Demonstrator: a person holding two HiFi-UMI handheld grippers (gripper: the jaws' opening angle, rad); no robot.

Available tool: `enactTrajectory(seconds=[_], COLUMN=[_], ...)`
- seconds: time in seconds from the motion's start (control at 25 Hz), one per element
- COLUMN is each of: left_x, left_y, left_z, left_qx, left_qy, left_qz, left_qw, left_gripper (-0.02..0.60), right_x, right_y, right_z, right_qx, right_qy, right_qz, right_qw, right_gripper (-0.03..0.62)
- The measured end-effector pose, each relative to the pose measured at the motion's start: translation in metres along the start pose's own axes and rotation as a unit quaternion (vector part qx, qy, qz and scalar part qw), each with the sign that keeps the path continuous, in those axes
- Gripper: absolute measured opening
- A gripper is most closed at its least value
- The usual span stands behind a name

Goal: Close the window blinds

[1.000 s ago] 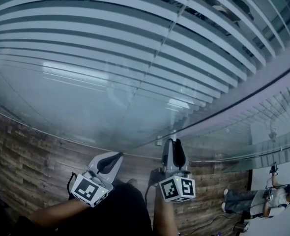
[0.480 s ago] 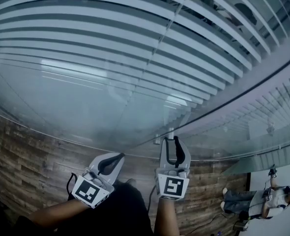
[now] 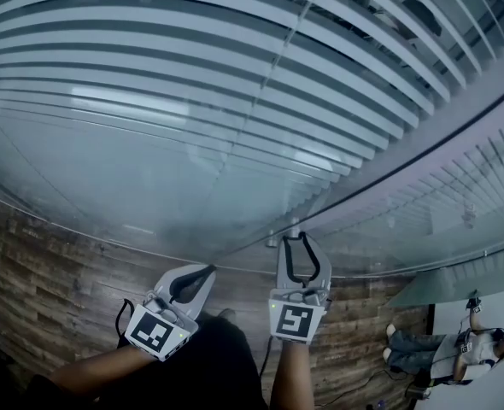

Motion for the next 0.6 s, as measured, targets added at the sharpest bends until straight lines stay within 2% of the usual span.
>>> enactTrajectory(seconds=[0.08, 0.12, 0.16, 0.24, 0.32, 0.36, 0.44, 0.6], left_x=[-0.001, -0.001, -0.001, -0.002, -0.002, -0.003, -0.003, -0.006], left_y=[-0.003, -0.003, -0.002, 0.0, 0.0, 0.0, -0.001, -0.003], left_z=[0.0, 0.001, 0.001, 0.002, 0.003, 0.003, 0.004, 0.006], left_qx=[-0.002, -0.003, -0.002, -0.001, -0.001, -0.002, -0.004, -0.006], left_qy=[0.001, 0.002, 0.002, 0.002, 0.003, 0.003, 0.003, 0.006], left_qz=[0.001, 0.002, 0.003, 0.005, 0.007, 0.007, 0.009, 0.015], left_qw=[1.0, 1.0, 1.0, 1.0, 1.0, 1.0, 1.0, 0.9999], left_gripper=[0.0, 0.0, 0.0, 0.0, 0.0, 0.0, 0.0, 0.0], right_x=[0.001, 0.005, 0.008, 0.014, 0.013, 0.012, 0.011, 0.011], right_y=[-0.001, -0.001, -0.003, -0.011, -0.017, -0.018, -0.018, -0.018], right_z=[0.001, 0.002, 0.004, 0.006, 0.004, 0.002, 0.001, 0.001], right_qx=[0.012, 0.022, 0.033, 0.05, 0.057, 0.058, 0.06, 0.06], right_qy=[0.008, 0.022, 0.041, 0.082, 0.111, 0.118, 0.118, 0.101], right_qz=[-0.054, -0.109, -0.177, -0.315, -0.401, -0.422, -0.441, -0.446], right_qw=[0.998, 0.994, 0.983, 0.944, 0.907, 0.897, 0.888, 0.887], right_gripper=[0.135, 0.135, 0.143, 0.165, 0.169, 0.169, 0.169, 0.154])
Point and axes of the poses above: the fingertips, and each gripper's own axes: z backward along the fingers, x to its right, y out of its top, the point moved 3 cm from there along z, backward along the fingers, and after that the axes turned 12 degrees about -x, right-handed, at the moved point
